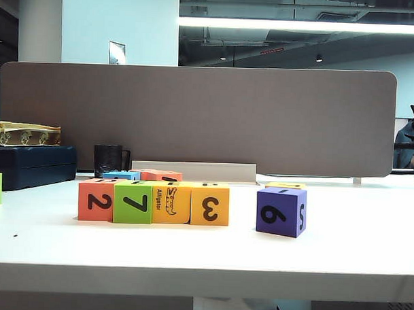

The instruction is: Select the appropriate blocks from the scattered letter blocks on the table and arrange them in a row to spell out "DEEP".

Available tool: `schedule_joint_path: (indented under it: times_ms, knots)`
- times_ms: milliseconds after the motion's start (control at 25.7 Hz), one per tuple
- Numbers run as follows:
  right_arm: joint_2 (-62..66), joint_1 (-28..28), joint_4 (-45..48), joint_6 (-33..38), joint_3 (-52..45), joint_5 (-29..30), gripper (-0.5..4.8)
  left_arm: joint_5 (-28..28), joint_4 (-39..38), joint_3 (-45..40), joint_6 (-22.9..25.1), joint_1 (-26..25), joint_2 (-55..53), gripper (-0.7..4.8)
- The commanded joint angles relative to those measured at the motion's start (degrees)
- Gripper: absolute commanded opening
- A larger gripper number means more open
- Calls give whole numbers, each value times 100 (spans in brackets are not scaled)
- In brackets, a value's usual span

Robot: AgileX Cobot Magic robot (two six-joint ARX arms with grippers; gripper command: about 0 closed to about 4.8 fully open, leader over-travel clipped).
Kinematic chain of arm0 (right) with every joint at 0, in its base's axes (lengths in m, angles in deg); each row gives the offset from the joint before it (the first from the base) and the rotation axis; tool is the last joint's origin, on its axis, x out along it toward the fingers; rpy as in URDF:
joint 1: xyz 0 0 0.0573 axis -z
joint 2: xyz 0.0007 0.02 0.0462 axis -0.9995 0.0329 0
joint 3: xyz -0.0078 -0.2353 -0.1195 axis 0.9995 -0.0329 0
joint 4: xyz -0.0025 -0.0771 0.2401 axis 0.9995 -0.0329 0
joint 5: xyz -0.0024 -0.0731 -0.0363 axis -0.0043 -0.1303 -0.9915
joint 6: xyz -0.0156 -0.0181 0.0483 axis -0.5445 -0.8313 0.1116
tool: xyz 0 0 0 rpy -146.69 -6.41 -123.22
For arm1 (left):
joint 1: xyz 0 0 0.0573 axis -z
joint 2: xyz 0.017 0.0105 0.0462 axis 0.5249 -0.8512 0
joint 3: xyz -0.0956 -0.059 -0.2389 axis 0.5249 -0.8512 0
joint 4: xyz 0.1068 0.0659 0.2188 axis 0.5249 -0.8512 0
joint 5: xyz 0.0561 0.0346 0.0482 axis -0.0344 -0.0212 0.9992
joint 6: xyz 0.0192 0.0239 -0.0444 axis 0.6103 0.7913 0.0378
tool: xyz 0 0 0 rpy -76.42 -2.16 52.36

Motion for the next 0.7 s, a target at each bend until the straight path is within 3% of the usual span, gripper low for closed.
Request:
schedule_joint_path:
  times_ms: [39,273,506,701]
  knots:
    - [-63,-4,35,4,-13,9,-1,-258,-4,-22,-96,299,-2,49]
    - [-63,-4,35,4,-13,9,-1,-184,39,-22,-85,595,-2,49]
    - [-63,-4,33,4,-13,9,-1,-326,1296,-20,-35,588,-2,49]
    - [-63,-2,35,4,-13,9,-1,-374,999,-20,-87,531,-9,49]
